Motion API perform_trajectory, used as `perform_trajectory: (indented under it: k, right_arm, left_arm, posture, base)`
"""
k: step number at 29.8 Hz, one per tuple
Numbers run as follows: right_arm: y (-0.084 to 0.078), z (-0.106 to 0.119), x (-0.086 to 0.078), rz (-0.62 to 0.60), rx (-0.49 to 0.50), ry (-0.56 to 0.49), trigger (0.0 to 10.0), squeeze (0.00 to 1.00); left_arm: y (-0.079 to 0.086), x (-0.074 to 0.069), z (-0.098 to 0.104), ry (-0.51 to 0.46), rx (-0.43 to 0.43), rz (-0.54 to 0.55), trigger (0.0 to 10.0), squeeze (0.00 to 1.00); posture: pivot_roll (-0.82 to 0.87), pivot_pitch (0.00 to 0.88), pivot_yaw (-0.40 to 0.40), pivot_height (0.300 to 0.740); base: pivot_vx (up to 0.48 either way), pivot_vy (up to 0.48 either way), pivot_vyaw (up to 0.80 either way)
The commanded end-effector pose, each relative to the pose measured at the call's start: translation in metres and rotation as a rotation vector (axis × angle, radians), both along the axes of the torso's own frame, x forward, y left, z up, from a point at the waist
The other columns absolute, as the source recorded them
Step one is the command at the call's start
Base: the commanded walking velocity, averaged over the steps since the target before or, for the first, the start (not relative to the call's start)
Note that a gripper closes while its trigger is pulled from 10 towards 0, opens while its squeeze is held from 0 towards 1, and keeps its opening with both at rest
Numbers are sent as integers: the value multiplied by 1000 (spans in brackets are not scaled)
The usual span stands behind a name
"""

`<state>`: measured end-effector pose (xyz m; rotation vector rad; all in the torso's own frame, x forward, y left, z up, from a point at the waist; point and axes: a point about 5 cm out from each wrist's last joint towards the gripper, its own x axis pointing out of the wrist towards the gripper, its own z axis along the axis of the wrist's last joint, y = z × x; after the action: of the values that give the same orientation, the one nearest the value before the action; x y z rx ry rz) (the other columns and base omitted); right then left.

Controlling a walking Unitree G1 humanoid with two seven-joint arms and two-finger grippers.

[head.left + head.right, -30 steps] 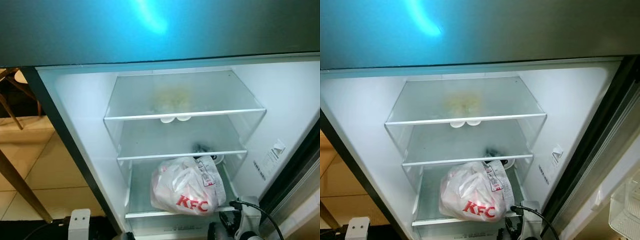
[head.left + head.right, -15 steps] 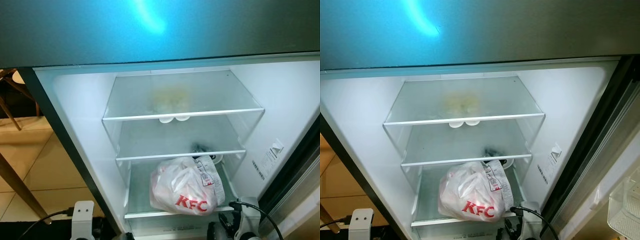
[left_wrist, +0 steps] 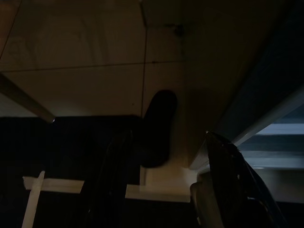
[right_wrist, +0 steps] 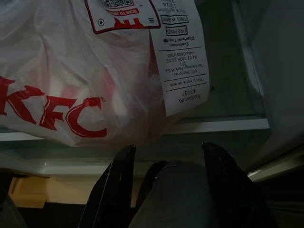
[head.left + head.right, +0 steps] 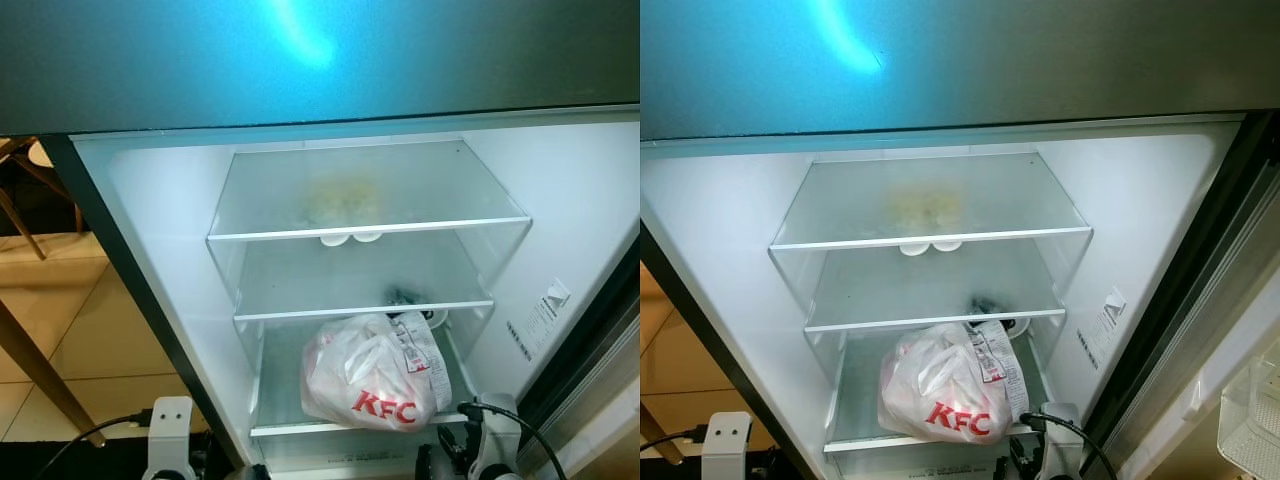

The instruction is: Restocking fridge

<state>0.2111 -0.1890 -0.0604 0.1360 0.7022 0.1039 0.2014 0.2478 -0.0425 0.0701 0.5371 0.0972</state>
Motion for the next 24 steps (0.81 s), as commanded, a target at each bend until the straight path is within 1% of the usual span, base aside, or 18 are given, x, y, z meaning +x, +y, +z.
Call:
perform_trajectory:
  k: [1, 3, 11, 18, 24]
  right_arm:
    - [2, 0, 0, 8, 9, 0, 10000, 0]
    - [2, 0, 0, 7, 30, -5, 10000, 0]
    - [3, 0, 1, 8, 19, -7, 10000, 0]
    - [3, 1, 2, 8, -4, -13, 10000, 0]
    - [5, 3, 4, 16, 28, -34, 10000, 0]
  left_arm:
    - [-4, -3, -3, 12, -8, -3, 10000, 0]
    - [-5, -3, -3, 11, -8, -4, 10000, 0]
    - [-7, -2, -3, 12, -10, -13, 10000, 0]
    - [-8, -3, -3, 17, -9, -17, 10000, 0]
    - [-8, -5, -5, 23, -10, -13, 10000, 0]
  posture:
    - [-7, 18, 26, 502]
    - [-8, 18, 26, 512]
    - [-4, 17, 26, 537]
    - [-5, 14, 24, 537]
    - [-6, 13, 24, 537]
  base:
    - [0, 0, 0]
    - [0, 0, 0]
    - [0, 0, 0]
    - [0, 0, 0]
    - [0, 0, 0]
